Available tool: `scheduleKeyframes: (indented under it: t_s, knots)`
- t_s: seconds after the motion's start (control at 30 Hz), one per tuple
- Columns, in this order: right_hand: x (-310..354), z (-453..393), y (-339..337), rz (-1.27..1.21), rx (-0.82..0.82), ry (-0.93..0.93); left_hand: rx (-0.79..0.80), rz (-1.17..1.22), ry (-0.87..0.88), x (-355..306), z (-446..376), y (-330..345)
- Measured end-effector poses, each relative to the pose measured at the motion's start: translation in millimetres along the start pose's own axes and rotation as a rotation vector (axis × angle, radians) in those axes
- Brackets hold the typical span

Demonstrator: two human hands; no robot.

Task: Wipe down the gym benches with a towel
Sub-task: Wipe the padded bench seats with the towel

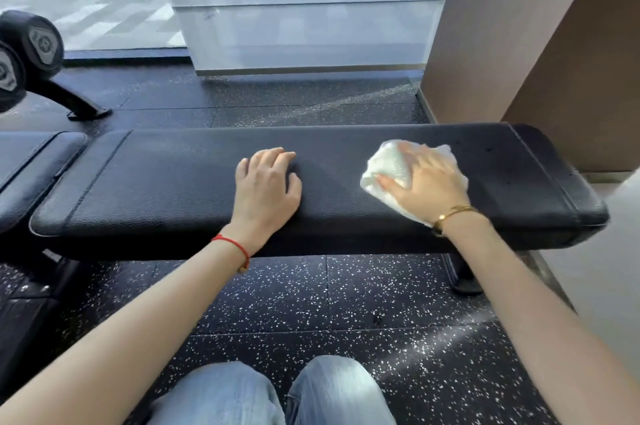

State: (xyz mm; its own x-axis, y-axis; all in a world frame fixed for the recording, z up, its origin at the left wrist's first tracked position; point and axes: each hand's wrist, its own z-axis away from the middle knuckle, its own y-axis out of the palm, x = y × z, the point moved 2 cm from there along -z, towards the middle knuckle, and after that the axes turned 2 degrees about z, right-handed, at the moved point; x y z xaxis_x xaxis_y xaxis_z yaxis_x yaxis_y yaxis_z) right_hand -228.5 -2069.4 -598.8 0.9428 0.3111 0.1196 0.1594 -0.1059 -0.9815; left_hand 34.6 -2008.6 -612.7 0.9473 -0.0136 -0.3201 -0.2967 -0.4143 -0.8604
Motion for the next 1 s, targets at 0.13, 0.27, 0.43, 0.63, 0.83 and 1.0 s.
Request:
scheduleKeyframes:
  t_s: [0.13,0.27,0.43,0.63,0.83,1.0]
  knots:
    - [15,49,8,-0.151,-0.063,-0.147,0.016,0.024,0.023,-37,-2,21]
    - [-32,53,-8,-0.115,-0.098,-0.034,0.011,-0.044,0.006,-44,-2,31]
    - [-59,-34,-21,0.052,-0.103,0.156,-0.002,-0.083,-0.015,-47,-4,32]
    - [-6,-40,-1,0.013,0.013,-0.127,-0.006,-0.044,0.003,-44,0,25]
    - [-37,78,4,-0.058,-0.273,-0.522,0.024,-0.056,0.011,-44,0,25]
    - [21,72,48,0.165,-0.705,-0.521,-0.009,-0.031,0.006,-43,-1,29]
